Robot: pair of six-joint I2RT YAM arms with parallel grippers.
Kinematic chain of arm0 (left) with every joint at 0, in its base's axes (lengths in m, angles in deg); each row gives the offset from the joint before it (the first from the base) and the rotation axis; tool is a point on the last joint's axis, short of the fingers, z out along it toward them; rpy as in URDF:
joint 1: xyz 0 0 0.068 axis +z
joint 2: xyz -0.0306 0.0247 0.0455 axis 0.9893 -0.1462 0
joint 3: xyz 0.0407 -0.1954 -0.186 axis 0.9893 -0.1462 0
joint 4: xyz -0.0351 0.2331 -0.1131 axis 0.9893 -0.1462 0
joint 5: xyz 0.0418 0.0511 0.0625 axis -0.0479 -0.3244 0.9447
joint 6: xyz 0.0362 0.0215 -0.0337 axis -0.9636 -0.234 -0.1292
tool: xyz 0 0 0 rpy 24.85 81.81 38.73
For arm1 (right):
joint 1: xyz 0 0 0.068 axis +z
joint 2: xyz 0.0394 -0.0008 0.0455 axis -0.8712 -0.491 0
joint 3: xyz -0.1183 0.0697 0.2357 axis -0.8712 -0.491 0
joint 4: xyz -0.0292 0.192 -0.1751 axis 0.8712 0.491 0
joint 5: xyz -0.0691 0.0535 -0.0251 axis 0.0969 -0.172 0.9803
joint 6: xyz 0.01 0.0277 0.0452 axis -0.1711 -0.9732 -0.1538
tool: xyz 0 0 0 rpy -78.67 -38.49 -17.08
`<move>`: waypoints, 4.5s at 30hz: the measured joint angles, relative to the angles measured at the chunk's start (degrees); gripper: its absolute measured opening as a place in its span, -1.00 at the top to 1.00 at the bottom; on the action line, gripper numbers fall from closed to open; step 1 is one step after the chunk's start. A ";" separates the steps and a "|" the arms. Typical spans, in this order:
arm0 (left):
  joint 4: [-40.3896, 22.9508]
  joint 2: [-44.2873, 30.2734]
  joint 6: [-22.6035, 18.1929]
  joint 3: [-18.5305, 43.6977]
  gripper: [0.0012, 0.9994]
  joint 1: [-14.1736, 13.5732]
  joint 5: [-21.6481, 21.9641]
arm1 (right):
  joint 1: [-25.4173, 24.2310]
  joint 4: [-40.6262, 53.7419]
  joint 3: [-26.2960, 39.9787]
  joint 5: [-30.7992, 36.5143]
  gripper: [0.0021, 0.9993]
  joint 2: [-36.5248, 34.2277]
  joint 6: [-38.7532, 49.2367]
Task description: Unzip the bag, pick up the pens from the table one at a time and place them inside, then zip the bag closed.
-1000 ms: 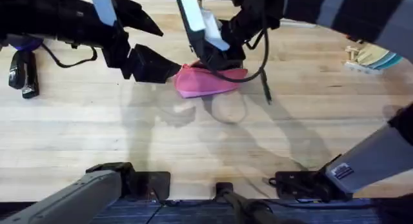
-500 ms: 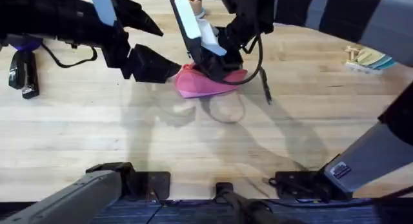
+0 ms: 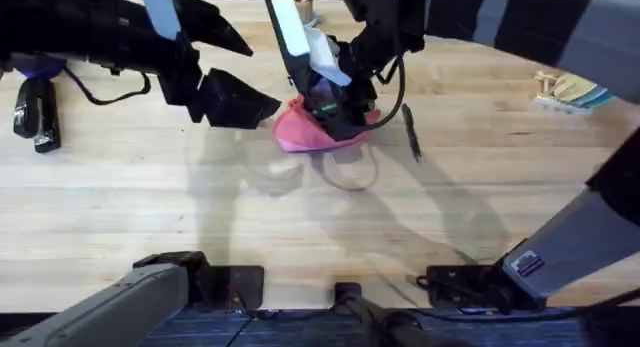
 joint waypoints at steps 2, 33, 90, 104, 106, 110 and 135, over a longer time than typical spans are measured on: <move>0.00 0.00 0.00 0.00 -0.99 0.00 0.02 | 0.00 0.10 0.00 0.00 -1.00 0.21 -1.25; 0.00 0.00 0.00 0.00 -0.99 0.00 0.17 | -1.48 4.46 0.00 4.95 -1.00 18.47 -15.29; 0.00 0.00 0.00 0.00 -0.99 0.00 0.20 | -17.07 14.71 -8.56 9.99 -1.00 25.07 -47.71; 0.00 0.00 0.01 0.00 -0.99 0.00 0.20 | -20.59 1.24 -24.22 10.56 -1.00 25.07 -53.67; -0.01 0.00 0.01 0.00 -0.99 0.00 0.18 | -20.92 -0.73 -25.95 10.99 -1.00 25.07 -54.42; -0.01 0.00 0.00 0.00 -0.99 0.00 0.20 | -21.00 -5.39 -29.27 12.98 -1.00 25.07 -55.44; 0.00 0.00 0.00 0.00 -0.99 0.00 0.20 | -21.00 -14.19 -31.52 15.08 -0.99 15.54 -56.27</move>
